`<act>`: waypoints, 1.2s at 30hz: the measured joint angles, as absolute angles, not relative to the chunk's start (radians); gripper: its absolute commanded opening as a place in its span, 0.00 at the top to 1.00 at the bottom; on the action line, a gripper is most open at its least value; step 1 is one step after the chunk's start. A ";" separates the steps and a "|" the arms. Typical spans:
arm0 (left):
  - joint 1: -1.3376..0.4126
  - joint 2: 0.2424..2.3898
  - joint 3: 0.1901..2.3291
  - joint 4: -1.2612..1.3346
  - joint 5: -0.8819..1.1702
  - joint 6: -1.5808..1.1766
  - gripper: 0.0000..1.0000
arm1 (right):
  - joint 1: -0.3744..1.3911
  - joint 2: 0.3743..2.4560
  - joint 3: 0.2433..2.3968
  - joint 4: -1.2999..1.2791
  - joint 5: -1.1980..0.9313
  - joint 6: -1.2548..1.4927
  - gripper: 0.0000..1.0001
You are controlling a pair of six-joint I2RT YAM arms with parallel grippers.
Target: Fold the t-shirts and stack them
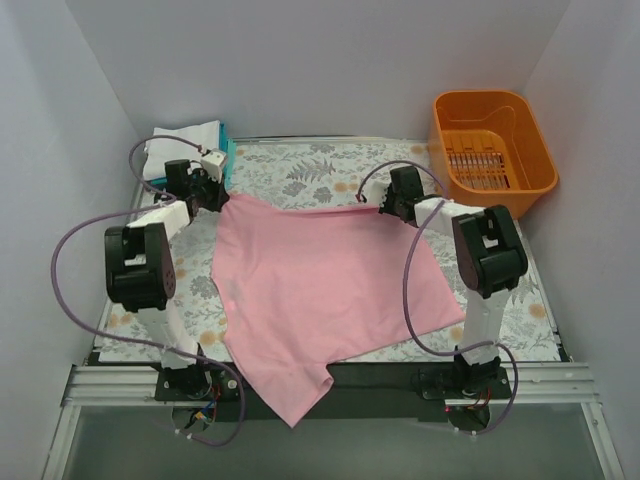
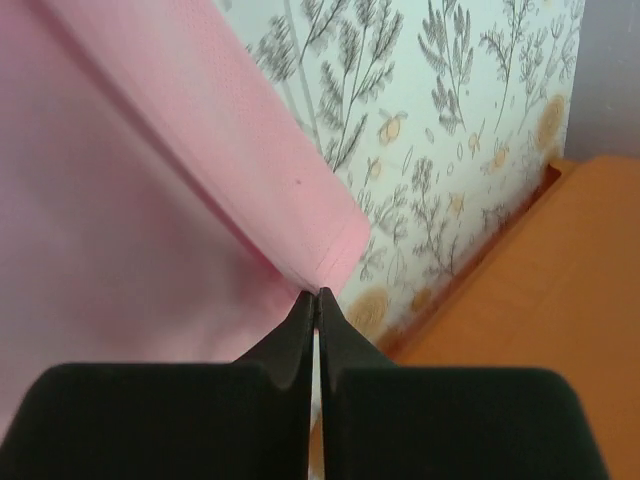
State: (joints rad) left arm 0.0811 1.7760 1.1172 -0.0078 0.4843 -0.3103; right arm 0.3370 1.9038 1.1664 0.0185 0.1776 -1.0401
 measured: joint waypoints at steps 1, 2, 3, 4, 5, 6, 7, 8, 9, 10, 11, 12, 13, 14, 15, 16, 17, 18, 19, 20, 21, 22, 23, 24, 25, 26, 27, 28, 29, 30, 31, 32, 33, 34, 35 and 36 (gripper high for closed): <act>0.081 1.833 1.155 0.004 0.484 -0.313 1.00 | 0.334 1.961 1.214 0.022 0.189 -1.043 0.99; 0.081 1.887 1.197 0.004 0.485 -0.315 1.00 | 0.331 2.009 1.256 0.034 0.200 -1.043 0.99; 0.079 1.937 1.239 0.013 0.485 -0.318 1.00 | 0.329 2.046 1.297 0.043 0.211 -1.043 0.99; 0.076 1.973 1.275 0.013 0.486 -0.321 1.00 | 0.327 2.072 1.329 0.051 0.221 -1.043 0.99; 0.072 2.018 1.322 0.016 0.486 -0.322 1.00 | 0.325 2.101 1.368 0.059 0.235 -1.043 0.99; 0.067 2.059 1.371 0.022 0.485 -0.325 1.00 | 0.322 2.124 1.404 0.071 0.247 -1.043 0.99; 0.062 2.098 1.417 0.027 0.485 -0.329 1.00 | 0.319 2.143 1.433 0.079 0.260 -1.043 0.99; 0.057 2.136 1.465 0.029 0.485 -0.332 1.00 | 0.315 2.163 1.465 0.088 0.275 -1.043 0.99; 0.052 2.165 1.504 0.032 0.484 -0.337 1.00 | 0.312 2.172 1.482 0.094 0.287 -1.043 0.99; 0.047 2.199 1.551 0.036 0.483 -0.341 1.00 | 0.307 2.182 1.499 0.100 0.298 -1.043 0.99; 0.041 2.232 1.594 0.037 0.480 -0.347 1.00 | 0.305 2.192 1.515 0.103 0.311 -1.043 0.99; 0.035 2.264 1.642 0.039 0.476 -0.351 0.96 | 0.300 2.202 1.531 0.105 0.324 -1.043 0.89; 0.030 2.297 1.688 0.038 0.467 -0.359 0.93 | 0.296 2.213 1.548 0.103 0.337 -1.038 0.82; 0.025 2.326 1.731 0.035 0.461 -0.366 0.88 | 0.294 2.225 1.569 0.096 0.350 -1.034 0.65; 0.021 2.347 1.762 0.033 0.453 -0.374 0.76 | 0.294 2.233 1.585 0.089 0.358 -1.025 0.58; 0.017 2.365 1.790 0.031 0.445 -0.382 0.72 | 0.293 2.236 1.600 0.069 0.363 -1.011 0.54; 0.014 2.368 1.803 0.027 0.438 -0.395 0.69 | 0.291 2.235 1.608 0.046 0.364 -0.997 0.48; 0.012 2.368 1.810 0.019 0.433 -0.403 0.59 | 0.290 2.231 1.618 0.024 0.363 -0.982 0.48; 0.012 2.364 1.816 0.010 0.433 -0.405 0.51 | 0.289 2.223 1.627 -0.010 0.355 -0.957 0.48; 0.013 2.358 1.822 -0.002 0.434 -0.410 0.46 | 0.290 2.211 1.628 -0.041 0.342 -0.942 0.47; 0.014 2.345 1.821 -0.027 0.434 -0.415 0.45 | 0.291 2.193 1.627 -0.081 0.328 -0.923 0.47; 0.014 2.324 1.816 -0.061 0.434 -0.418 0.45 | 0.292 2.169 1.627 -0.127 0.306 -0.904 0.47; 0.014 2.299 1.803 -0.089 0.434 -0.421 0.45 | 0.294 2.139 1.625 -0.176 0.274 -0.883 0.47; 0.015 2.262 1.779 -0.123 0.434 -0.421 0.45 | 0.296 2.106 1.618 -0.216 0.249 -0.864 0.46; 0.016 2.222 1.746 -0.144 0.435 -0.421 0.45 | 0.298 2.062 1.609 -0.261 0.214 -0.847 0.47; 0.018 2.163 1.696 -0.186 0.436 -0.423 0.46 | 0.301 2.015 1.597 -0.303 0.176 -0.831 0.47; 0.019 2.098 1.644 -0.226 0.439 -0.427 0.46 | 0.304 1.966 1.579 -0.338 0.147 -0.815 0.48; 0.019 2.048 1.602 -0.250 0.441 -0.429 0.47 | 0.305 1.927 1.564 -0.363 0.121 -0.805 0.49; 0.020 1.974 1.540 -0.281 0.445 -0.434 0.50 | 0.307 1.884 1.547 -0.398 0.086 -0.793 0.49; 0.020 1.914 1.490 -0.317 0.448 -0.439 0.51 | 0.309 1.851 1.531 -0.429 0.059 -0.782 0.50; 0.020 1.865 1.448 -0.342 0.452 -0.444 0.53 | 0.311 1.820 1.507 -0.453 0.029 -0.772 0.52; 0.020 1.826 1.408 -0.359 0.454 -0.444 0.54 | 0.314 1.800 1.484 -0.479 0.005 -0.763 0.53; 0.020 1.787 1.364 -0.385 0.455 -0.447 0.55 | 0.315 1.786 1.456 -0.506 -0.017 -0.757 0.54; 0.020 1.759 1.321 -0.408 0.455 -0.448 0.56 | 0.316 1.780 1.424 -0.531 -0.035 -0.752 0.55; 0.019 1.740 1.280 -0.425 0.455 -0.451 0.57 | 0.316 1.778 1.386 -0.548 -0.051 -0.746 0.58; 0.019 1.731 1.244 -0.435 0.453 -0.450 0.58 | 0.316 1.778 1.354 -0.565 -0.061 -0.743 0.60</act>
State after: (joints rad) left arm 0.0189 1.7306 1.2438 -0.4355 0.4530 -0.4503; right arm 0.3157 1.7779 1.3544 -0.5648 -0.0608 -0.7429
